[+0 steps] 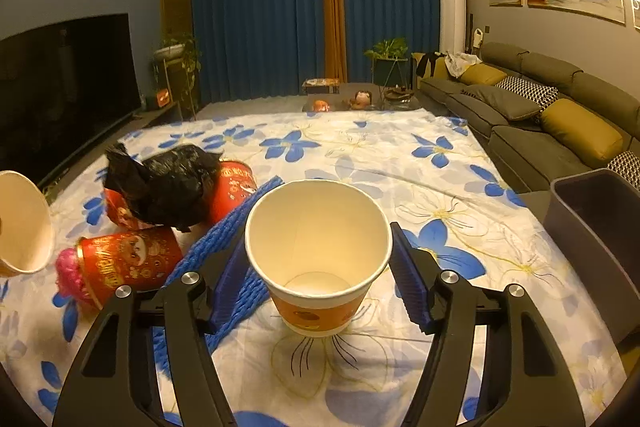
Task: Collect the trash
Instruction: 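Lift both paper cups and carry them toward the grey bin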
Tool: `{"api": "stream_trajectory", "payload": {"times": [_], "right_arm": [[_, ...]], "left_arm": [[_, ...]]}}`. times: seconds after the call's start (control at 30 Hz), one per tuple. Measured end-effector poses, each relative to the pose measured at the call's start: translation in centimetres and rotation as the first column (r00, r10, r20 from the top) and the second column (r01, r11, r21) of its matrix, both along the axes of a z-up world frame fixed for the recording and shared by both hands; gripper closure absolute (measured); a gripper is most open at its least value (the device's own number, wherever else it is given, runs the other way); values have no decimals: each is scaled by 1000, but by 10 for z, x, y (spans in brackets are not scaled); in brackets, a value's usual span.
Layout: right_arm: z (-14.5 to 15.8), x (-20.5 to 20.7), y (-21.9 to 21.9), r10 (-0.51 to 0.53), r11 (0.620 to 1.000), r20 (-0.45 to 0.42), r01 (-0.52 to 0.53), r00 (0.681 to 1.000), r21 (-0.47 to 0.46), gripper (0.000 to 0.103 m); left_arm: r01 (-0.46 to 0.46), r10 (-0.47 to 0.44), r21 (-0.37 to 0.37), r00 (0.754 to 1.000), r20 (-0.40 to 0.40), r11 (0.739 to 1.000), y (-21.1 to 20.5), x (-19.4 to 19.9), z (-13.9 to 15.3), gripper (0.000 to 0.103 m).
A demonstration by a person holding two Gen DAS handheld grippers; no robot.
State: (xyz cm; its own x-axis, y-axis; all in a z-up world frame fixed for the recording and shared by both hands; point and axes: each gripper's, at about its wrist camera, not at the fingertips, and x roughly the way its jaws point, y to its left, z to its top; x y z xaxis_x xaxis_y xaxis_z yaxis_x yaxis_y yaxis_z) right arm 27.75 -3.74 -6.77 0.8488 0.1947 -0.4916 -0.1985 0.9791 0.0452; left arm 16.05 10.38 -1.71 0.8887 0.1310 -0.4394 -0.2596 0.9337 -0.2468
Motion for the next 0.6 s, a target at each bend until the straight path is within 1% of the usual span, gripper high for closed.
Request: {"api": "stream_trajectory", "payload": {"times": [0.27, 0.6], "right_arm": [[16, -41, -16, 22, 999, 42, -23, 999, 41, 38], [31, -77, -36, 19, 999, 95, -23, 995, 45, 38]], "left_arm": [[20, -20, 13, 1000, 15, 1000, -11, -8, 7, 20], [59, -60, 27, 998, 27, 998, -33, -19, 13, 20]]}}
